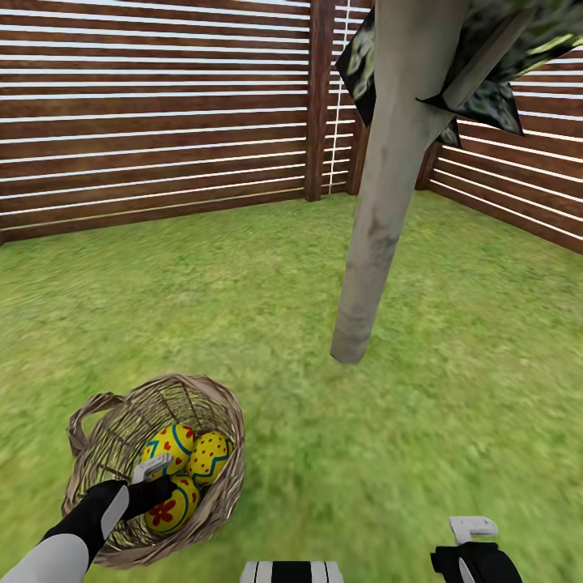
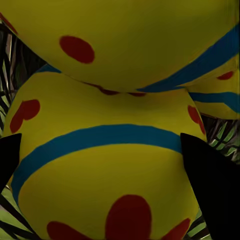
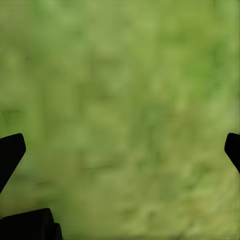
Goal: Take the three Easter eggs out of the wicker basket on the lawn in the garden, then place them on the lawn next to a single tree (choose any tree) so that all three eggs are next to the same tree and none are left in the basket.
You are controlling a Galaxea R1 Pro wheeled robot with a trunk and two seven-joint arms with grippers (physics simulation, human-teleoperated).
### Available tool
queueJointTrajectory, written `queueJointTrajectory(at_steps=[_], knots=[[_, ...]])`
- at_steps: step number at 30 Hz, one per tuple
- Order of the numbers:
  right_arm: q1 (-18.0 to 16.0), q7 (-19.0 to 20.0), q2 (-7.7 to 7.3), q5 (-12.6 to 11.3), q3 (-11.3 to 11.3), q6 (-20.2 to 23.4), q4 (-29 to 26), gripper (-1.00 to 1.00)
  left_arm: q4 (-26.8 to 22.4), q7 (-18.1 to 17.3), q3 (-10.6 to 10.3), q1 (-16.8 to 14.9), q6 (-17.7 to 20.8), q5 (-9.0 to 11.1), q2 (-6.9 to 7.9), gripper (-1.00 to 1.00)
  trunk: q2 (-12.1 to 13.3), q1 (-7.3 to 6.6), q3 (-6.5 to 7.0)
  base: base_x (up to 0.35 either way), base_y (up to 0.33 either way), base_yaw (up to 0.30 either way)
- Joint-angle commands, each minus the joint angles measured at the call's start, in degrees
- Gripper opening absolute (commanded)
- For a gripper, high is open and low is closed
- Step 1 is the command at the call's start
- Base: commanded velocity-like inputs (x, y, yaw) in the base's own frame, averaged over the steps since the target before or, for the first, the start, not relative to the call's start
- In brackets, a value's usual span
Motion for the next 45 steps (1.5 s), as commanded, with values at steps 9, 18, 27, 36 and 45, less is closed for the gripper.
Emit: queueJointTrajectory(at_steps=[9, 18, 27, 36, 45], knots=[[-0.02, -0.21, -0.01, -0.16, 0.04, 0.26, -0.06, 1.0, 0.12, -0.03, 0.15, 0.05, 0.47, 0.13, -0.16, -1.0, -0.01, 0.0, -0.06, 0.0, 0.0, 0.0], [-0.05, -0.21, 0.07, -0.18, 0.04, 0.26, -0.06, 1.0, 0.58, -0.03, 0.07, 0.05, 0.51, 0.22, -0.16, -1.0, 0.0, -0.03, 0.17, 0.0, 0.0, 0.0], [-0.04, -0.21, 0.07, -0.17, 0.04, 0.26, -0.06, 1.0, 0.73, -0.03, -0.08, 0.05, 0.63, 0.22, -0.24, -1.0, 0.12, -0.26, 2.16, 0.0, 0.0, 0.0], [-0.02, -0.21, 0.07, -0.18, 0.04, 0.26, -0.06, 1.0, 0.73, -0.01, -0.11, 0.05, 0.65, 0.15, -0.24, -1.0, 0.24, -0.49, 4.15, 0.0, 0.0, 0.0], [-0.02, -0.21, 0.09, -0.18, 0.13, 0.26, -0.03, 1.0, 0.73, 0.06, -0.11, 0.05, 0.98, 0.14, -0.24, -1.0, 0.36, -0.72, 6.15, -0.015, -0.006, 0.0]])
